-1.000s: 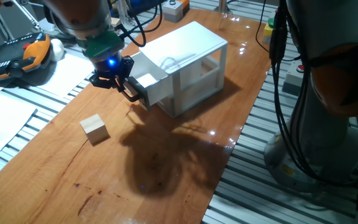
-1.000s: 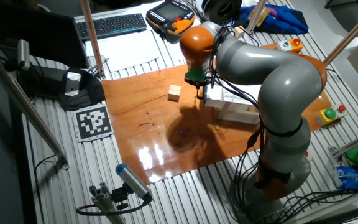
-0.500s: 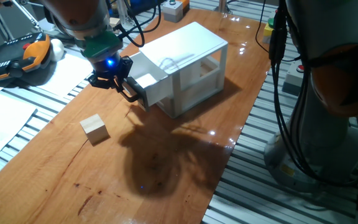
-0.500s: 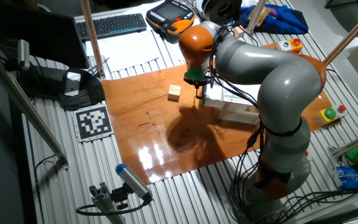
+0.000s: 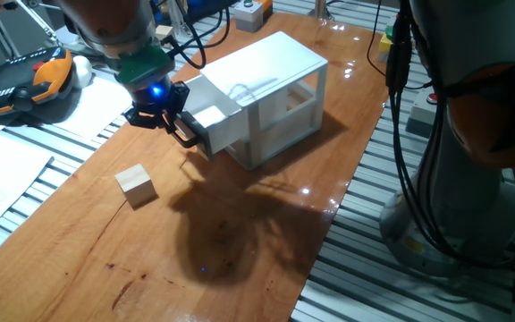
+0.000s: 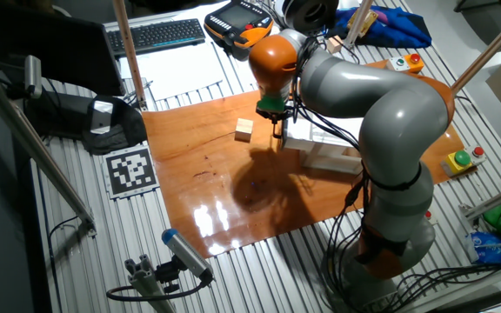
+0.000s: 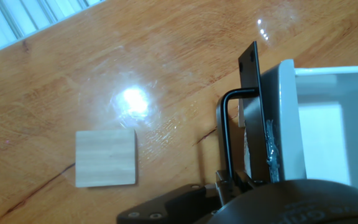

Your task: Put things in the drawer

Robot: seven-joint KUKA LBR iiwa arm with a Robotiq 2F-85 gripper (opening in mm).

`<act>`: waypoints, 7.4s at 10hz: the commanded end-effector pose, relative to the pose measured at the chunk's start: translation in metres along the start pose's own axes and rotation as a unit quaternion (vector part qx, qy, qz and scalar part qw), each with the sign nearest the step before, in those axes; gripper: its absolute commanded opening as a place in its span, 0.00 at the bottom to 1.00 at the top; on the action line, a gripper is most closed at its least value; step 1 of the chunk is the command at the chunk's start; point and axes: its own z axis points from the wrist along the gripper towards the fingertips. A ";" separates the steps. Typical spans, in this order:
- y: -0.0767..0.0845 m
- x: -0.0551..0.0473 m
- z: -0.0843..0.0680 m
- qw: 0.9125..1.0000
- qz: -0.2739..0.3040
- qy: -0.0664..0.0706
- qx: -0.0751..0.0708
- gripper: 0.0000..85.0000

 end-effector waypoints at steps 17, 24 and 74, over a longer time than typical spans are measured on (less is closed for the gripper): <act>0.012 0.004 -0.002 1.000 0.006 0.010 -0.012 0.00; 0.013 0.006 -0.002 1.000 -0.003 0.004 -0.002 0.00; 0.002 0.013 -0.025 0.999 -0.037 -0.005 -0.020 0.00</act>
